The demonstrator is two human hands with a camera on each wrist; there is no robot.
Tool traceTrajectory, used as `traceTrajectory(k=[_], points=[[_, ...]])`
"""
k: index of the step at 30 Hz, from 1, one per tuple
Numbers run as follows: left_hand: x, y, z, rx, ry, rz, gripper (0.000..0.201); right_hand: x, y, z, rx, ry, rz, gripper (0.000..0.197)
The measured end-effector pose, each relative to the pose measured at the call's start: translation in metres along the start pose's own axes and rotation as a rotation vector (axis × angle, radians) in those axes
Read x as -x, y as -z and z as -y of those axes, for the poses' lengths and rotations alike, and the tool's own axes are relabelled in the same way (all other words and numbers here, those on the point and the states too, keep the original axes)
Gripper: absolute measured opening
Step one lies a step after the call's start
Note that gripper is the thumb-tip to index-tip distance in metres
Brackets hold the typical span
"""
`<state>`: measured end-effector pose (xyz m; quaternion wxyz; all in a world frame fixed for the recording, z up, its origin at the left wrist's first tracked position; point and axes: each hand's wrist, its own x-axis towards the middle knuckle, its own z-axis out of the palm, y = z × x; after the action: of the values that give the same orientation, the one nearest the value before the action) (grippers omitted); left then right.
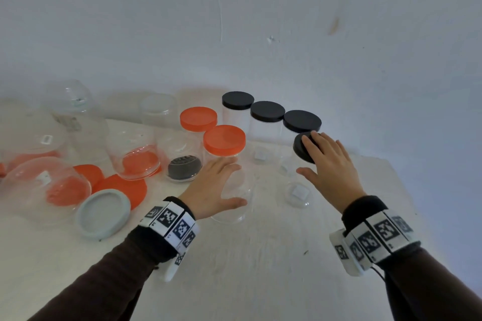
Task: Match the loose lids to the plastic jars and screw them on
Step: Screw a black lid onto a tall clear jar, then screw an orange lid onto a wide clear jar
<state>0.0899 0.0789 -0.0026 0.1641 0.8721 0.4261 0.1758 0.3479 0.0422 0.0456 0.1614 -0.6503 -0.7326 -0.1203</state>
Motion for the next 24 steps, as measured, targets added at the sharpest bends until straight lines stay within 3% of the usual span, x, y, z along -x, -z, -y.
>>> traceTrajectory(k=[5, 8, 12, 14, 17, 19, 21, 24], points=[[0.001, -0.003, -0.006, 0.010, 0.008, 0.001, 0.110, -0.005, 0.002, -0.003, 0.005, 0.005, 0.030, 0.067], [0.007, -0.001, -0.005, 0.147, 0.050, -0.022, 0.110, -0.006, 0.007, 0.000, 0.014, -0.009, 0.104, 0.074], [0.028, 0.012, 0.006, 0.213, 0.104, -0.148, 0.105, 0.001, 0.011, 0.018, -0.169, 0.131, -0.155, 0.062], [0.047, 0.023, 0.019, 0.163, 0.154, -0.248, 0.100, 0.003, 0.012, 0.036, -0.270, 0.260, -0.204, 0.052], [0.076, 0.042, 0.040, 0.047, 0.259, -0.341, 0.083, 0.001, 0.002, 0.064, -0.401, 0.333, -0.050, 0.047], [0.093, 0.053, 0.051, -0.042, 0.346, -0.336, 0.073, 0.000, -0.009, 0.081, -0.407, 0.361, 0.052, 0.048], [0.108, 0.062, 0.063, -0.113, 0.432, -0.284, 0.070, -0.004, -0.020, 0.096, -0.339, 0.390, 0.118, 0.057], [0.126, 0.071, 0.086, -0.170, 0.532, -0.106, 0.084, -0.010, -0.030, 0.114, -0.243, 0.336, 0.306, 0.078]])
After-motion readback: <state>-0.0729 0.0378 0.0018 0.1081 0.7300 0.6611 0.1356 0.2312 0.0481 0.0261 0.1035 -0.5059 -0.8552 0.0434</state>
